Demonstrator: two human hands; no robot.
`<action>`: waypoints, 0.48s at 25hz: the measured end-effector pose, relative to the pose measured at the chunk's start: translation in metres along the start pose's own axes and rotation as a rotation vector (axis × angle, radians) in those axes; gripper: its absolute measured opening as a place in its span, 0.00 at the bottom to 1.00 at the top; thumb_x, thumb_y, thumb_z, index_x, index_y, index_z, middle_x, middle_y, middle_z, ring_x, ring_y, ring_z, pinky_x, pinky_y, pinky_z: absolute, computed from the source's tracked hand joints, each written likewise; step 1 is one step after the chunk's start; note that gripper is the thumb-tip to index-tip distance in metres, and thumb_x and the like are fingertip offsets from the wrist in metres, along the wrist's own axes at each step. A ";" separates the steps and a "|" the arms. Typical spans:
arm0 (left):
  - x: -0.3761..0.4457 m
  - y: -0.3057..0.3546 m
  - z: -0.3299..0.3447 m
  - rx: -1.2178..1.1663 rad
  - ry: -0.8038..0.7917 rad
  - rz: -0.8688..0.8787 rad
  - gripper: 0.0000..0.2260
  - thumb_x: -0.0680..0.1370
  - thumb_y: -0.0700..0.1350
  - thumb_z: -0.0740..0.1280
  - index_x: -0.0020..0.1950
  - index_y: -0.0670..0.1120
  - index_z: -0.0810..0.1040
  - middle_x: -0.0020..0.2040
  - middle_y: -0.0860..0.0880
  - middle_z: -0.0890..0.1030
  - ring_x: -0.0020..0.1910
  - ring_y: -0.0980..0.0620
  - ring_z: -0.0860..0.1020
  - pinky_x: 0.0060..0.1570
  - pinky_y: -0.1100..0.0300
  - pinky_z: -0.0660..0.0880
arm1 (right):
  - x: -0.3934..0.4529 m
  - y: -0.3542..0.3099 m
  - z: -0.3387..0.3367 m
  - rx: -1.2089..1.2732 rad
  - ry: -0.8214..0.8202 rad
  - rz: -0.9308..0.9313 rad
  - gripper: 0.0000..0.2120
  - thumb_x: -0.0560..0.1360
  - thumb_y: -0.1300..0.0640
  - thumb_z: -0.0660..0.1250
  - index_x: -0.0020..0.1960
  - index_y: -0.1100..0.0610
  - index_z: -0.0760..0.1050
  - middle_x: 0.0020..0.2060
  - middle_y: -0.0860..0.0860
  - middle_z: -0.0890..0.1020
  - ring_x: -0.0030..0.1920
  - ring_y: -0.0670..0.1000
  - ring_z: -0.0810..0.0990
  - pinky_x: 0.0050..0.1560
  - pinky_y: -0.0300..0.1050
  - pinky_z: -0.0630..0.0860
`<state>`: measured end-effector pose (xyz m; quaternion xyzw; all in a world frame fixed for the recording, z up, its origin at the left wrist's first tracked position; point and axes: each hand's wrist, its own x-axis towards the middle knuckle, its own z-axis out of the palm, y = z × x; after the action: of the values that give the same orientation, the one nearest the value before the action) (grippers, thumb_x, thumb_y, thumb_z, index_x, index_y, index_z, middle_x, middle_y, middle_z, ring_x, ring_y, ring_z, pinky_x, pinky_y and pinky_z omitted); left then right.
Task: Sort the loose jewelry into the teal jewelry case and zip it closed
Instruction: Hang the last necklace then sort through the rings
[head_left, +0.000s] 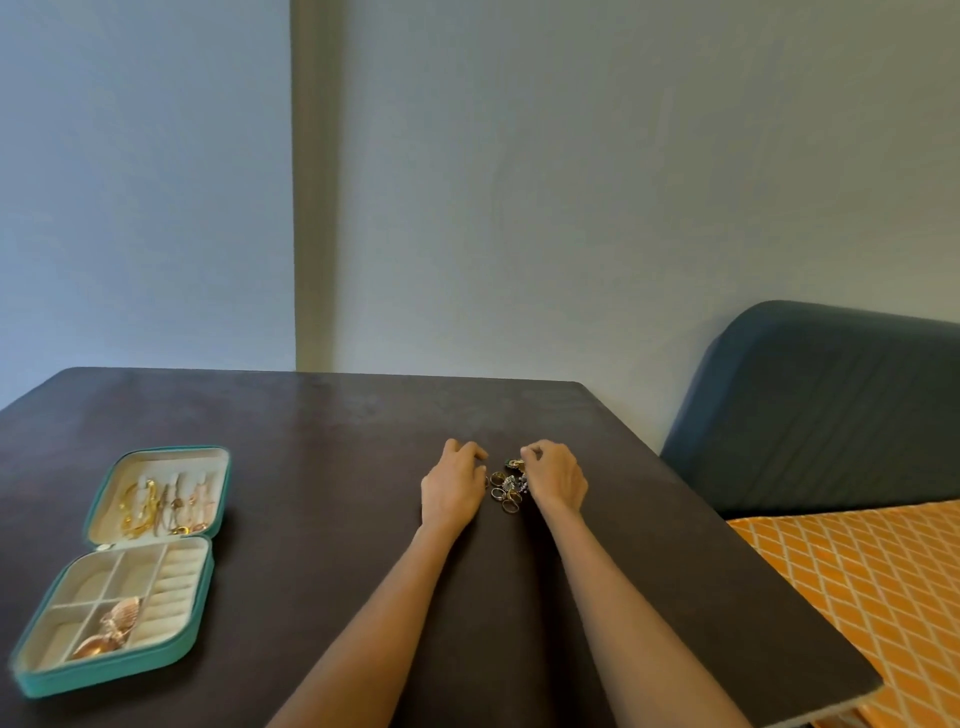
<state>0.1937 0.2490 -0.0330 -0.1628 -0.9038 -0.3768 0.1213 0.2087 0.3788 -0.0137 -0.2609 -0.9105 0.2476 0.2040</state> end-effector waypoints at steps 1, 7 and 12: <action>0.000 -0.002 0.000 -0.040 0.010 -0.014 0.10 0.80 0.44 0.59 0.59 0.49 0.74 0.57 0.51 0.73 0.49 0.53 0.78 0.47 0.57 0.73 | 0.004 -0.002 0.002 -0.025 -0.026 0.005 0.10 0.78 0.48 0.61 0.51 0.51 0.80 0.55 0.51 0.80 0.50 0.53 0.80 0.47 0.45 0.75; 0.003 -0.002 -0.003 -0.178 0.037 -0.041 0.09 0.79 0.44 0.61 0.58 0.52 0.76 0.53 0.54 0.72 0.45 0.60 0.72 0.44 0.61 0.70 | 0.012 -0.007 0.000 -0.102 -0.018 -0.043 0.10 0.76 0.54 0.67 0.37 0.50 0.81 0.51 0.47 0.82 0.47 0.50 0.82 0.42 0.43 0.75; 0.003 -0.004 -0.004 -0.246 0.031 -0.054 0.10 0.79 0.44 0.62 0.57 0.53 0.77 0.51 0.56 0.72 0.46 0.60 0.73 0.46 0.62 0.70 | 0.017 -0.001 -0.011 -0.122 -0.027 -0.085 0.07 0.75 0.50 0.68 0.39 0.49 0.82 0.52 0.47 0.82 0.49 0.50 0.81 0.42 0.43 0.75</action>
<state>0.1902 0.2446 -0.0320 -0.1462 -0.8528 -0.4904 0.1043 0.2006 0.3918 -0.0006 -0.2305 -0.9369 0.1861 0.1859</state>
